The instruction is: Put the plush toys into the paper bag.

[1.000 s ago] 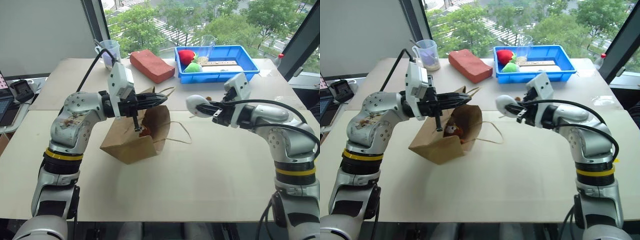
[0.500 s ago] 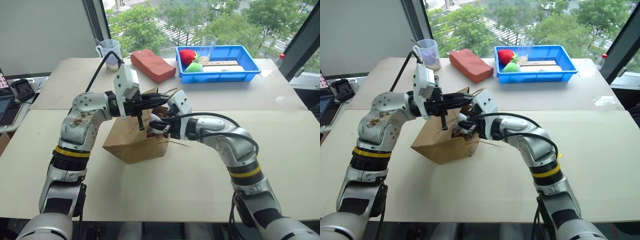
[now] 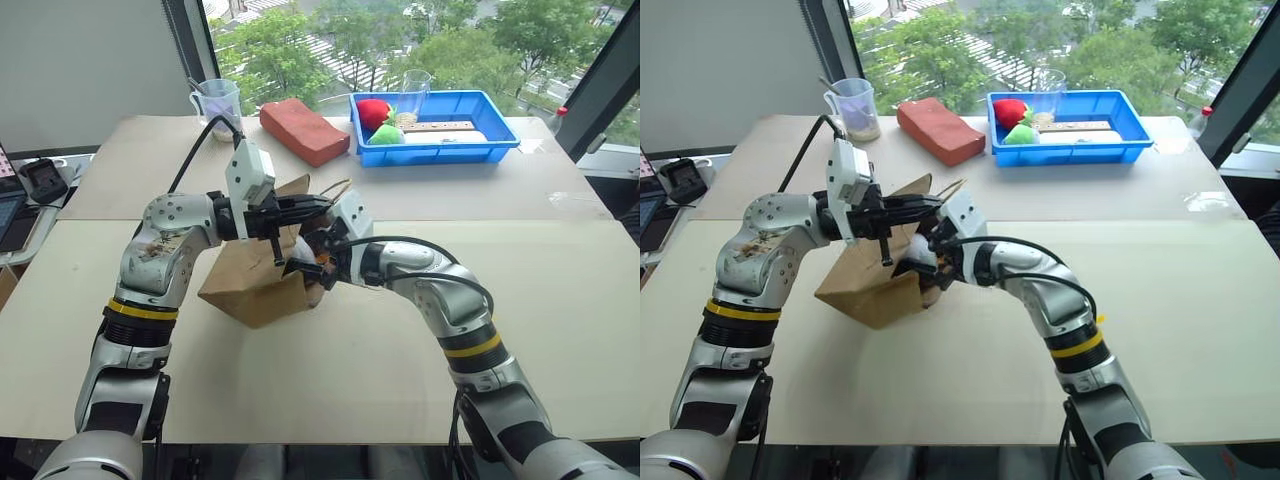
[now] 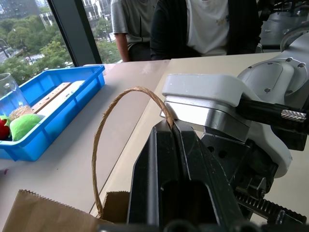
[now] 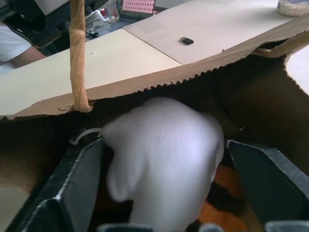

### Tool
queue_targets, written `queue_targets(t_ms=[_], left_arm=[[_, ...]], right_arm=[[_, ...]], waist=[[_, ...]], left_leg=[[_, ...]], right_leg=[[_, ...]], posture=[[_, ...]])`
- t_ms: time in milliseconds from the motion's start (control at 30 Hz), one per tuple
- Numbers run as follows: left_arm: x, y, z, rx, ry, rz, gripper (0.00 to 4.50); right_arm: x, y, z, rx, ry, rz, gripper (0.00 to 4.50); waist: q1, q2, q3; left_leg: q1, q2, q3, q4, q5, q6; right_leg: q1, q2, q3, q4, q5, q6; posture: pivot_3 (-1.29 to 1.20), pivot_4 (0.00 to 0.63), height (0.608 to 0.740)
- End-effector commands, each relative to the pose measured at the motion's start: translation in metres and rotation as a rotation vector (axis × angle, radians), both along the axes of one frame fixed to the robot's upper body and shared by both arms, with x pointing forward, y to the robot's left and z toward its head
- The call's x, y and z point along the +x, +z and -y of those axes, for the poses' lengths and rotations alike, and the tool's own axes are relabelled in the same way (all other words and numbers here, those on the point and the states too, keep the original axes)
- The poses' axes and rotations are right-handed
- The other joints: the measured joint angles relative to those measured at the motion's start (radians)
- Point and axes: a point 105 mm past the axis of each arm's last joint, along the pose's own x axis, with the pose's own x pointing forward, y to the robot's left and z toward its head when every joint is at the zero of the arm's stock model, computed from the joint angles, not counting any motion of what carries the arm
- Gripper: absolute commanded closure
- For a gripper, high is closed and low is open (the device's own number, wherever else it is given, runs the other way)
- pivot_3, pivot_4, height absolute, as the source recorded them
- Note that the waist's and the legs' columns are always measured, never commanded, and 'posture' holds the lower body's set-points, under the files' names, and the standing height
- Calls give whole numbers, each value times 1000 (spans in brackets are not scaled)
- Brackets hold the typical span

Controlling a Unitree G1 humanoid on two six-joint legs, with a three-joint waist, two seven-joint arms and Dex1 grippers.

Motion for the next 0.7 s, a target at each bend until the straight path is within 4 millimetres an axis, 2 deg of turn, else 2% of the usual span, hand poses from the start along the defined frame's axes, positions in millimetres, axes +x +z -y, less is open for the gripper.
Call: queue_targets(t_ms=[33, 200, 300, 400, 500, 667, 700], left_arm=[[-14, 26, 10, -31, -72, 106, 4500], [-14, 25, 8, -25, -67, 107, 4500], [-14, 25, 7, -22, -62, 108, 4500], [-15, 24, 5, -19, -59, 109, 4500], [-15, 23, 5, -15, -60, 107, 4500], [-16, 23, 6, -9, -67, 110, 4500], [-16, 24, 6, -8, -68, 111, 4500]], right_arm=[[-8, -8, 3, -29, 43, -29, 39], [-21, 12, 30, -50, 85, 11, 39], [-35, 12, 49, -117, 121, 18, 39], [-43, 2, 66, -184, 128, 10, 39], [-45, -15, 75, -253, 124, 12, 39], [-35, -45, 76, -339, 77, 34, 39], [-32, -49, 77, -355, 66, 43, 278]], waist=[[0, 0, 0], [7, 0, 0], [6, 0, 0], [6, 0, 0], [5, 0, 0], [3, 0, 0], [4, 0, 0]], left_leg=[[0, 0, 0, 0, 0, 0], [0, 0, 0, 0, 0, 0], [-1, 0, 0, 0, 0, 0], [0, 0, 0, 0, 0, 0], [0, 0, 0, 0, 0, 0], [0, 0, 0, 1, 0, 0], [0, 0, 0, 1, 0, 0]], right_leg=[[0, 0, 0, 0, 0, 0], [1, 0, 0, 0, 0, 0], [1, 0, 0, -1, 0, 0], [1, 0, 0, -4, 0, 0], [1, 0, 0, -5, 0, 0], [1, 0, 0, -4, 0, 0], [1, 0, 0, -4, 0, 0]], posture=[[0, 150, 740], [0, 150, 740], [0, 150, 740], [0, 150, 740], [0, 150, 740], [0, 150, 740], [0, 150, 740]])
